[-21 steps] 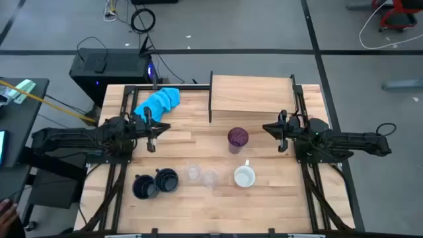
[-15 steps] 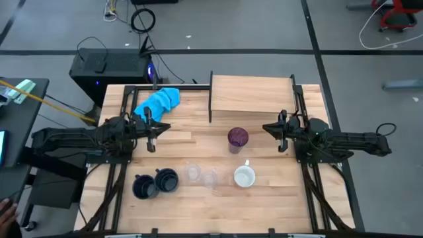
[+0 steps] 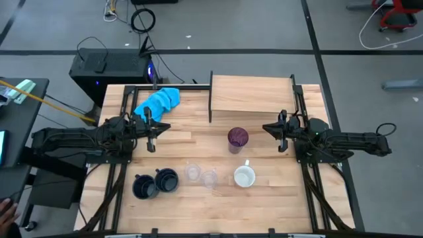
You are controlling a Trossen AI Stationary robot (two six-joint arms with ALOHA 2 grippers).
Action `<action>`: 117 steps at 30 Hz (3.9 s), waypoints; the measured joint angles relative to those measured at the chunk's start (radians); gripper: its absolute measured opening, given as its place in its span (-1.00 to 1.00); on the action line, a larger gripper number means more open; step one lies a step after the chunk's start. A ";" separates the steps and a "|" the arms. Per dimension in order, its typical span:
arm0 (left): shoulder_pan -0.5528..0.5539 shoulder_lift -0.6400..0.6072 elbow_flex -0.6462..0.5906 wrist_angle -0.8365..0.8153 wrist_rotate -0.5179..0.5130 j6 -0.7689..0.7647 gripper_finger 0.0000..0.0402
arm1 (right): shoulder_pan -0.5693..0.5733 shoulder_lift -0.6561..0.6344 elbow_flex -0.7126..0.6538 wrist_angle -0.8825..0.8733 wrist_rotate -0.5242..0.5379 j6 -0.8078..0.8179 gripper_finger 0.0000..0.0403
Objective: Stack small to large cups/mugs on shelf
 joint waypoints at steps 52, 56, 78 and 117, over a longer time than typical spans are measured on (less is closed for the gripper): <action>0.000 0.000 0.000 0.000 0.000 0.000 -0.84 | 0.000 0.000 0.000 0.000 0.000 0.000 -0.83; 0.000 0.000 0.000 0.000 0.000 0.000 -0.86 | 0.000 0.000 0.000 0.000 0.000 0.000 -0.83; 0.000 0.000 0.000 0.000 0.000 0.000 -0.86 | 0.000 0.000 0.000 0.090 0.000 0.353 -0.83; 0.000 0.000 0.000 0.000 0.000 0.000 -0.83 | -0.031 0.895 0.828 -0.713 -0.027 0.007 -0.31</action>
